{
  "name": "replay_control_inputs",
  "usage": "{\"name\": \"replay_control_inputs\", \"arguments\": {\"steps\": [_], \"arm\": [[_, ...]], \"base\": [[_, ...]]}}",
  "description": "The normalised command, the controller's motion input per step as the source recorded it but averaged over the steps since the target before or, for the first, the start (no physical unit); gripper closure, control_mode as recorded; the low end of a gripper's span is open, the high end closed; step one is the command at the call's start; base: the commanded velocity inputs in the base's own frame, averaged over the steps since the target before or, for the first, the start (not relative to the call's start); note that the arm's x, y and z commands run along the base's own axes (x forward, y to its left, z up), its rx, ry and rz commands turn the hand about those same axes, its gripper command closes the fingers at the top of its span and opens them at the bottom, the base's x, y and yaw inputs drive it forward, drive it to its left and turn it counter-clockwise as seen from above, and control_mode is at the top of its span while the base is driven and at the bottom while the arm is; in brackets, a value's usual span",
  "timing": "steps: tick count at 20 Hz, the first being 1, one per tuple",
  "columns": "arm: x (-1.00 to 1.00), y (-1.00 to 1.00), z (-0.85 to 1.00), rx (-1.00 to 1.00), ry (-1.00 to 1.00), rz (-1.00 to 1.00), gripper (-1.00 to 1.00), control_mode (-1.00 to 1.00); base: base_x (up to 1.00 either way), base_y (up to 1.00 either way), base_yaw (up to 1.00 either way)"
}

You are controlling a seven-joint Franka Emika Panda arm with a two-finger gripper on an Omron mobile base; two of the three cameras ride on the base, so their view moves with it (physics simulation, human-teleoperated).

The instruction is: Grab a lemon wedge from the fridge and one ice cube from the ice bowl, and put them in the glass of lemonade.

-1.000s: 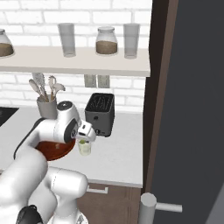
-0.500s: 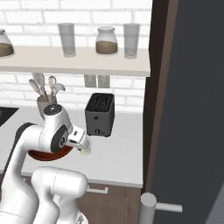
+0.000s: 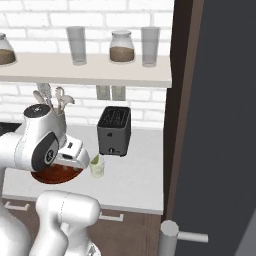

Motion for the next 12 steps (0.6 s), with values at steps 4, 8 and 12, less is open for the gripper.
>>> {"name": "replay_control_inputs", "arguments": {"steps": [4, 8, 12], "arm": [[-0.62, 0.00, 0.04, 0.01, -0.05, 0.01, -1.00, -1.00], [-0.32, 0.00, 0.24, 0.03, -0.09, 0.02, -1.00, -1.00], [-0.06, 0.07, 0.43, 0.00, -0.10, 0.00, -1.00, -1.00]], "base": [[0.00, 0.00, 0.00], [0.00, 0.00, 0.00], [0.00, 0.00, 0.00]]}}
